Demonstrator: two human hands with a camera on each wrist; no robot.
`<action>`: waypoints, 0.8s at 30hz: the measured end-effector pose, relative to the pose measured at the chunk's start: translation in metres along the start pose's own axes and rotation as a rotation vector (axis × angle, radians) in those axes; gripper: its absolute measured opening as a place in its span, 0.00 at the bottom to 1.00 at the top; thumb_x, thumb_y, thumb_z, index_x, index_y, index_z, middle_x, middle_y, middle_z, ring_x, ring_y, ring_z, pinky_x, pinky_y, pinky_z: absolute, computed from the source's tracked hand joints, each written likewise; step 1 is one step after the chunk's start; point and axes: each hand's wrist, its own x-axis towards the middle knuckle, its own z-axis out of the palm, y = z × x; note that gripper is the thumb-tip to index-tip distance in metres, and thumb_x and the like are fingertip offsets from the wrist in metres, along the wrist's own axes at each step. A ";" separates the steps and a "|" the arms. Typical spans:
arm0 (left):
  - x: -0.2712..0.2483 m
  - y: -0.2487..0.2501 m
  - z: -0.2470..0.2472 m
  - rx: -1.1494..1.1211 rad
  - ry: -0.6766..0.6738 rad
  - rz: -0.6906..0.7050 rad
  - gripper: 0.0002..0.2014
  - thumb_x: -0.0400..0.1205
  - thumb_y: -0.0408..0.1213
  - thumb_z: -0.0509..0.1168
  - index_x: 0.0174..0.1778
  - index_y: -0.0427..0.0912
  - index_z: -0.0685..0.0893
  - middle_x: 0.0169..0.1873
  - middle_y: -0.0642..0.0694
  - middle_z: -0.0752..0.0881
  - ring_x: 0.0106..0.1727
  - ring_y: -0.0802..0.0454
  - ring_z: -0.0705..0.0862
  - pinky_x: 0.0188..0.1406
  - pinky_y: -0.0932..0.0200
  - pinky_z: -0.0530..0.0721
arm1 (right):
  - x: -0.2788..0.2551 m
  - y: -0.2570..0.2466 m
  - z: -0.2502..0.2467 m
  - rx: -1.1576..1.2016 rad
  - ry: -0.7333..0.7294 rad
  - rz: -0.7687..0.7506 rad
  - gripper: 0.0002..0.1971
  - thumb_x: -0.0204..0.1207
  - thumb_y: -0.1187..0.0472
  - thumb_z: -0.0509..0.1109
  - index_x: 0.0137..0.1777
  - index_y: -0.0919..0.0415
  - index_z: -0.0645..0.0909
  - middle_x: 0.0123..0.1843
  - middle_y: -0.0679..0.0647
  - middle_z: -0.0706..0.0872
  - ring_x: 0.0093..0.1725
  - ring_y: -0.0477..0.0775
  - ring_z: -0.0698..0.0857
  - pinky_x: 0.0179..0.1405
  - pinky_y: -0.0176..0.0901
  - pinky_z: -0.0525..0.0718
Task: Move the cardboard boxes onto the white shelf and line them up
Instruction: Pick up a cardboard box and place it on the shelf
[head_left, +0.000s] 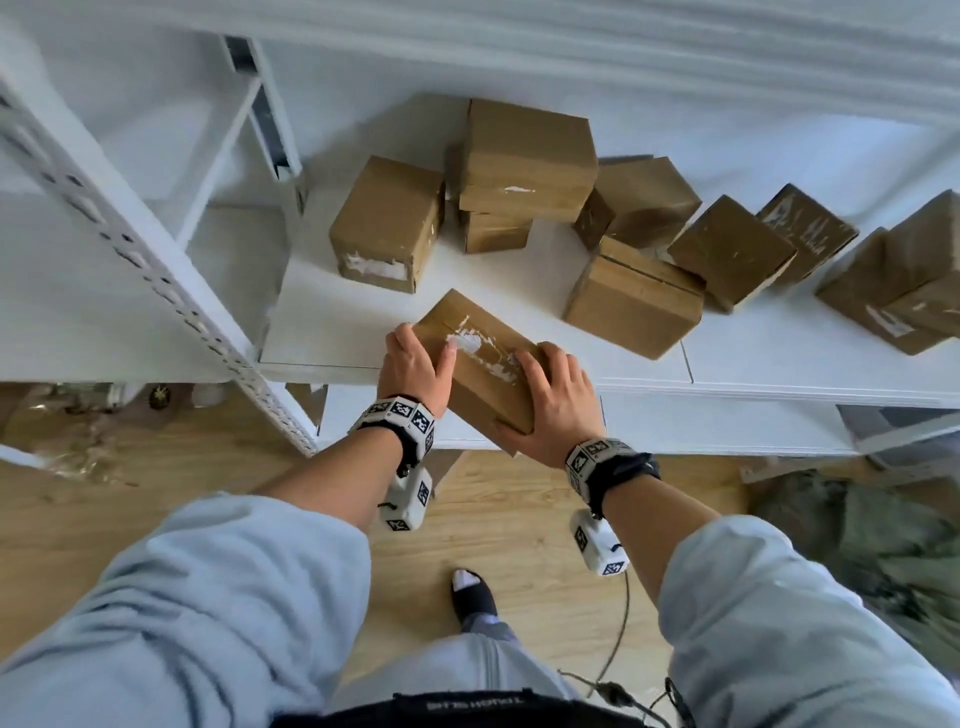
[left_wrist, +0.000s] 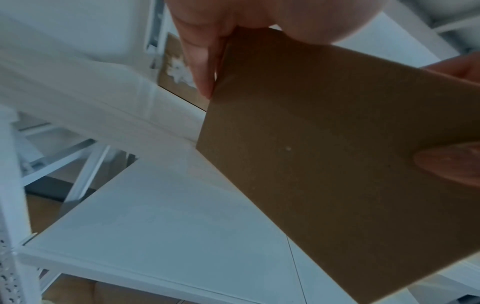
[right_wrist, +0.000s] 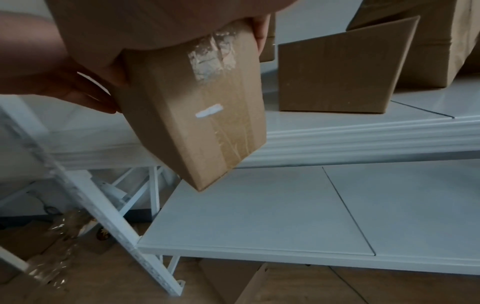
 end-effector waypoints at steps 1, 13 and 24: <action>-0.007 -0.015 -0.014 -0.010 0.010 0.007 0.30 0.86 0.56 0.58 0.73 0.33 0.68 0.66 0.34 0.76 0.60 0.33 0.81 0.55 0.44 0.80 | -0.006 -0.020 0.003 0.001 0.008 -0.006 0.47 0.62 0.27 0.64 0.76 0.58 0.71 0.71 0.63 0.73 0.63 0.65 0.75 0.61 0.59 0.81; -0.068 -0.217 -0.221 0.031 0.155 0.005 0.30 0.86 0.55 0.60 0.74 0.33 0.69 0.66 0.35 0.75 0.62 0.35 0.79 0.57 0.45 0.77 | -0.047 -0.303 0.036 0.125 0.050 -0.068 0.48 0.59 0.29 0.64 0.77 0.57 0.68 0.71 0.60 0.72 0.65 0.64 0.74 0.61 0.61 0.82; -0.033 -0.302 -0.310 -0.015 0.209 -0.081 0.37 0.88 0.55 0.54 0.87 0.40 0.48 0.81 0.35 0.64 0.78 0.38 0.70 0.70 0.43 0.74 | 0.027 -0.440 0.058 0.323 0.113 0.051 0.47 0.61 0.29 0.65 0.78 0.52 0.65 0.69 0.56 0.71 0.67 0.59 0.72 0.66 0.58 0.79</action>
